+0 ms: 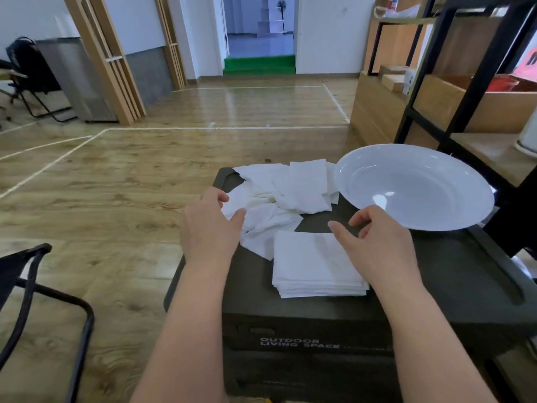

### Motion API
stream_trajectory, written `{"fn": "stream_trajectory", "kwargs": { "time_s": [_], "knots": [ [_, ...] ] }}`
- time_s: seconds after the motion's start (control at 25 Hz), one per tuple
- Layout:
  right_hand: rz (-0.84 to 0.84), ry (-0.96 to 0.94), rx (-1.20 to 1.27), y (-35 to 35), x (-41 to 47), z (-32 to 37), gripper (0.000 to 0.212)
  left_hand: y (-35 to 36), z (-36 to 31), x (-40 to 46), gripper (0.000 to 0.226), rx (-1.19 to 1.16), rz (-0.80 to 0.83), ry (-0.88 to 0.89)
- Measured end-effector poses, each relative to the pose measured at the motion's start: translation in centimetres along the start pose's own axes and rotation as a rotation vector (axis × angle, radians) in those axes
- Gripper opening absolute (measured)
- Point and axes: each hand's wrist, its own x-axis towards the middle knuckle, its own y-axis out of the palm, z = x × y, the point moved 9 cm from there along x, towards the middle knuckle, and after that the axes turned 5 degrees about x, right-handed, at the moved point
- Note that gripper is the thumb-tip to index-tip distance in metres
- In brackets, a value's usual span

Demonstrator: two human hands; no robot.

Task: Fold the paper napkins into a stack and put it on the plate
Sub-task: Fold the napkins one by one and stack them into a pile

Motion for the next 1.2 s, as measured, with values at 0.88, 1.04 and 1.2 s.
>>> {"fn": "stream_trajectory", "kwargs": {
  "time_s": [0.88, 1.04, 1.2],
  "knots": [
    [0.142, -0.118, 0.058, 1.8, -1.1, 2.0, 0.019, -3.1, -2.5, -0.4, 0.012, -0.127, -0.217, 0.107],
    [0.192, -0.121, 0.197, 2.2, -1.4, 2.5, 0.038, -2.9, -5.5, -1.2, 0.014, -0.416, 0.081, 0.192],
    [0.275, -0.046, 0.491, 2.4, -1.6, 3.1, 0.069, -0.8, -8.7, -3.4, 0.018, -0.689, 0.514, 0.267]
  ]
}}
